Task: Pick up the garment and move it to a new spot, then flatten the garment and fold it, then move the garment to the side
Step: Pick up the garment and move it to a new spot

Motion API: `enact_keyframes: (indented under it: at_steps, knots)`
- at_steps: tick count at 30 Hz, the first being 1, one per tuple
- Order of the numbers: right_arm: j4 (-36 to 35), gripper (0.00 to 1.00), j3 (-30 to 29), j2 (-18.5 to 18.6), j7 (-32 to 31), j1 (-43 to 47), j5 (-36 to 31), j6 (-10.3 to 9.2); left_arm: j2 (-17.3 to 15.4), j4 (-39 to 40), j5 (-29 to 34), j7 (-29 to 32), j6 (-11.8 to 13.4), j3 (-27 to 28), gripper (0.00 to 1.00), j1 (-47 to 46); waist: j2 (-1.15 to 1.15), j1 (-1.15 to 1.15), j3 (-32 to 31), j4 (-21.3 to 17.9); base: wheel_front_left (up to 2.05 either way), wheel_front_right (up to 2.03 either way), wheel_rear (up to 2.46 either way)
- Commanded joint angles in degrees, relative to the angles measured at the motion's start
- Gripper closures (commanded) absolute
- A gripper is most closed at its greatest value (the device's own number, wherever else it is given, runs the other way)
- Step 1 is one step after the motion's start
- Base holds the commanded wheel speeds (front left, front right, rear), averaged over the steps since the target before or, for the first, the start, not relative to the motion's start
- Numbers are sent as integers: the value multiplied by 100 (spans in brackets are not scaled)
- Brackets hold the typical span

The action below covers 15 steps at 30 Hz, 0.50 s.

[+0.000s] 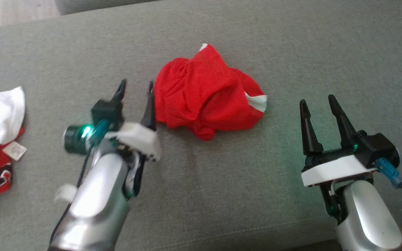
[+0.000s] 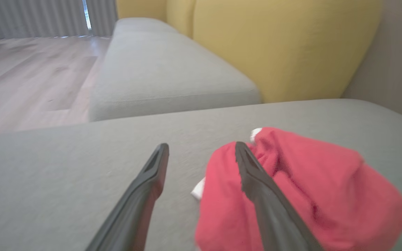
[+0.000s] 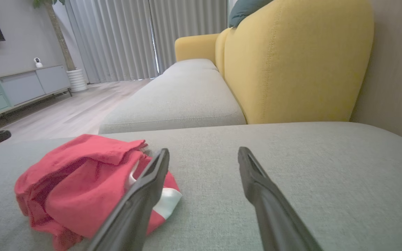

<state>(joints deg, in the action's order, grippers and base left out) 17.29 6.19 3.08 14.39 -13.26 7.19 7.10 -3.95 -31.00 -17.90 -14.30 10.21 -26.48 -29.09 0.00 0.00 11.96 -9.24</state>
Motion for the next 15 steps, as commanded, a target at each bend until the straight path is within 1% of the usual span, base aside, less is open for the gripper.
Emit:
enact_keyframes:
  at_steps: [1,7,15]
  knots:
    - [-184,0,95,-20,61,-40,-20,39,-136,268,83,-70,60,289,0,32,0,0,-103,133,0,0,0]
    - [-128,0,-1,-20,61,96,-42,39,-185,732,368,-70,70,881,0,863,0,0,-346,452,0,0,0]
    - [0,0,-61,-20,61,271,58,39,-117,1275,748,-70,-67,1406,0,1692,0,0,-650,744,0,0,0]
